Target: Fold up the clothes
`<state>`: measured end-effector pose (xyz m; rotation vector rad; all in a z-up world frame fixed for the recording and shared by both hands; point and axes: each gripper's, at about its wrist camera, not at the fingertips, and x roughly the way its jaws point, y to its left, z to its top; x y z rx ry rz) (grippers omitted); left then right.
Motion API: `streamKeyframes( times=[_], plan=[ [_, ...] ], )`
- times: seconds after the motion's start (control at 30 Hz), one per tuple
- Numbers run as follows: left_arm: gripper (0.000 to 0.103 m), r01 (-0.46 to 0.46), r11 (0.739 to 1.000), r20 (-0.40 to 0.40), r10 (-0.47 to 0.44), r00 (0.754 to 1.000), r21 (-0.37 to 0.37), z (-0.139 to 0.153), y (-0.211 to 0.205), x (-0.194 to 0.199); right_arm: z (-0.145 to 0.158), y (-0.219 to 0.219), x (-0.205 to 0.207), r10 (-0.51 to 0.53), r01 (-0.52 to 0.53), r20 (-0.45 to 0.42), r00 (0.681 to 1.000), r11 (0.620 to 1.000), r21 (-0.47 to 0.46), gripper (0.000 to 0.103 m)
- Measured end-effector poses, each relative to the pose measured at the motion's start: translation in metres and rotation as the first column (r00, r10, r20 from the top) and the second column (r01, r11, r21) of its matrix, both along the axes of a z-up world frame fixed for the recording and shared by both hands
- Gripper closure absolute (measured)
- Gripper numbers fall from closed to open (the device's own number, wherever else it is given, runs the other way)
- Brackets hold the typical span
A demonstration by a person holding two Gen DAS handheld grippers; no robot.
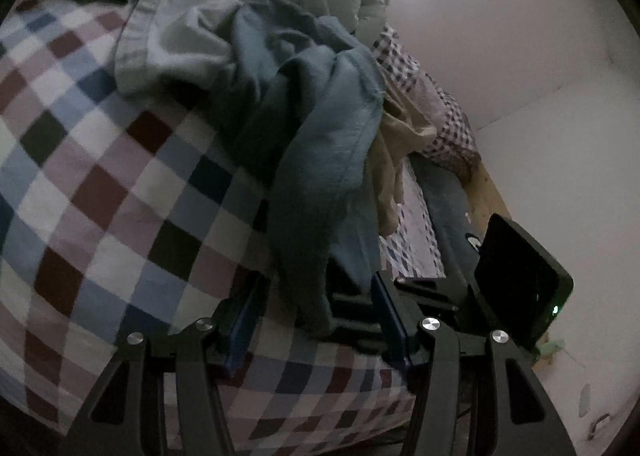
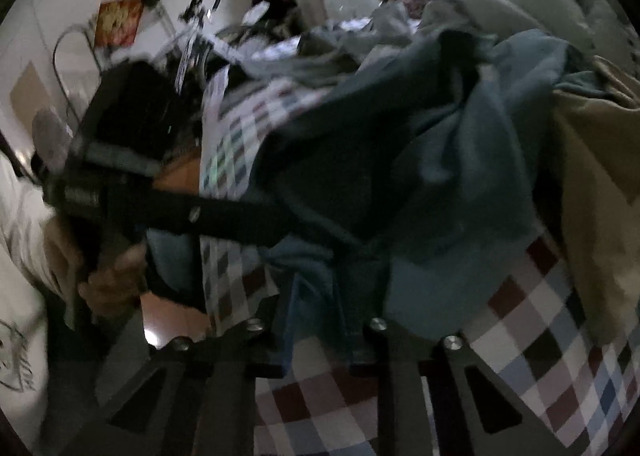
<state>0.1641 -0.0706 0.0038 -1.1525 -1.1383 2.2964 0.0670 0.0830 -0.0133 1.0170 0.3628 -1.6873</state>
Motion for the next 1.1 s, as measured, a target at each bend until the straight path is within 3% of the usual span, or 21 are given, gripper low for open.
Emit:
streamKeyframes(
  times=[0.17, 0.3, 0.47, 0.6, 0.7, 0.9, 1.1],
  plan=[
    [0.044, 0.005, 0.999, 0.021, -0.004, 1.0, -0.04, -0.006, 0.008, -0.002, -0.007, -0.004, 0.009, 0.041, -0.041, 0.001, 0.999, 0.999, 0.025, 0.089],
    [0.057, 0.004, 0.995, 0.038, 0.0, 0.999, -0.096, -0.009, 0.013, -0.004, -0.007, -0.002, 0.007, 0.034, -0.034, 0.008, 0.999, 0.999, 0.018, 0.089],
    [0.063, 0.002, 0.992, 0.036, 0.003, 0.999, -0.126, -0.011, 0.017, -0.007, -0.006, -0.001, 0.004, 0.035, -0.036, 0.018, 0.999, 0.999, 0.007, 0.087],
    [0.089, 0.019, 0.989, 0.043, -0.012, 0.999, -0.146, -0.012, 0.021, -0.01, -0.003, -0.001, 0.004, 0.034, -0.034, 0.022, 0.999, 0.999, -0.004, 0.087],
    [0.096, 0.029, 0.987, 0.03, -0.025, 0.999, -0.157, -0.01, 0.022, -0.007, -0.002, 0.002, 0.002, 0.029, -0.028, 0.024, 0.999, 1.0, -0.012, 0.087],
    [0.098, -0.001, 0.984, -0.041, -0.006, 0.999, -0.179, 0.004, 0.02, -0.005, 0.006, 0.015, -0.005, -0.012, 0.013, 0.027, 1.0, 0.998, -0.053, 0.087],
    [0.098, -0.078, 0.972, -0.129, 0.05, 0.99, -0.222, 0.026, -0.006, 0.003, 0.022, 0.029, -0.021, -0.141, 0.139, -0.003, 0.99, 0.981, -0.138, 0.086]
  ],
)
